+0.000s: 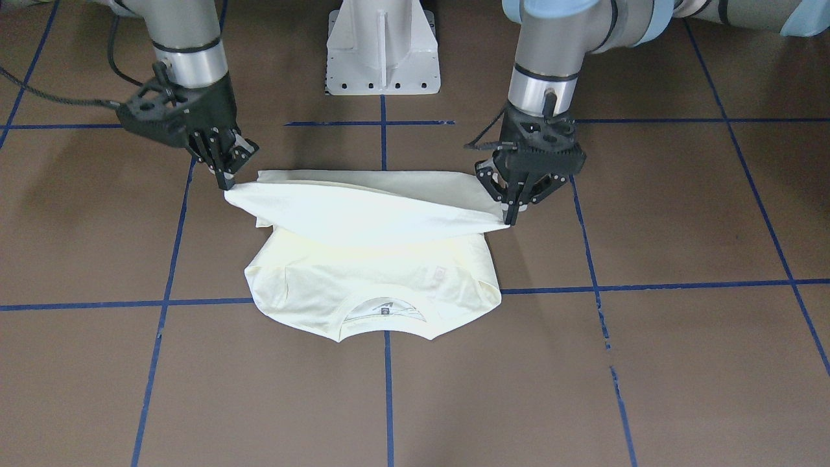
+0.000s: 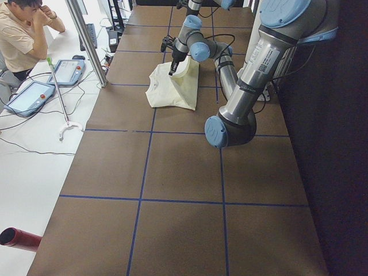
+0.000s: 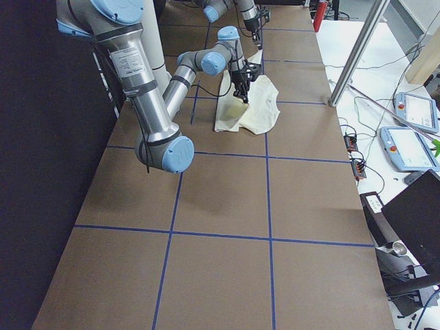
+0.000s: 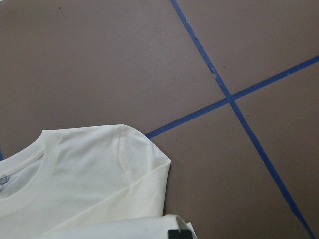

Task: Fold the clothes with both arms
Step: 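Grasp the hem with both grippers and fold it up toward the collar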

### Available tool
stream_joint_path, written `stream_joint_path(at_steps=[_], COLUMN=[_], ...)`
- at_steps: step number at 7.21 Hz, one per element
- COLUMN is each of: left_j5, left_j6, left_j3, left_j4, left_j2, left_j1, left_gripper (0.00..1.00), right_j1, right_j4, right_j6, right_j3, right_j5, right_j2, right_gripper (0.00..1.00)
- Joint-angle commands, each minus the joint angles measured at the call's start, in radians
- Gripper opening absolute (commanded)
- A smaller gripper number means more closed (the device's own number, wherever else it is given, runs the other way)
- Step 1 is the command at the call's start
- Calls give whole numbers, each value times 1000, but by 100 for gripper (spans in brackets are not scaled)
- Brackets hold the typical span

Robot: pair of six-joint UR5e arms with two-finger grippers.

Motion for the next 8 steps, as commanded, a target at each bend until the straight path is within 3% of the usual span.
stream_joint_path(at_steps=[1,3,6,7,8], left_j5=[9,33,32,32,29], left_j6=[3,4,3,4,59], left_j3=[264,359,367,362,347], left_j4=[-170,-249,-261,-263,-298], left_j2=[-65,-70,-58,-55,-39], left_j1=[0,3,11,11,9], left_gripper=[0,0,0,46,99], right_j1=[10,10,14,14,16], right_j4=[144,225,230,230,228], right_j6=[-4,-4,-27,-27,-48], right_j3=[-177,-270,-301,-313,-314], right_j5=[-4,-4,-4,-7,-41], right_j2=[13,16,15,15,22], right_gripper=[0,0,0,66,100])
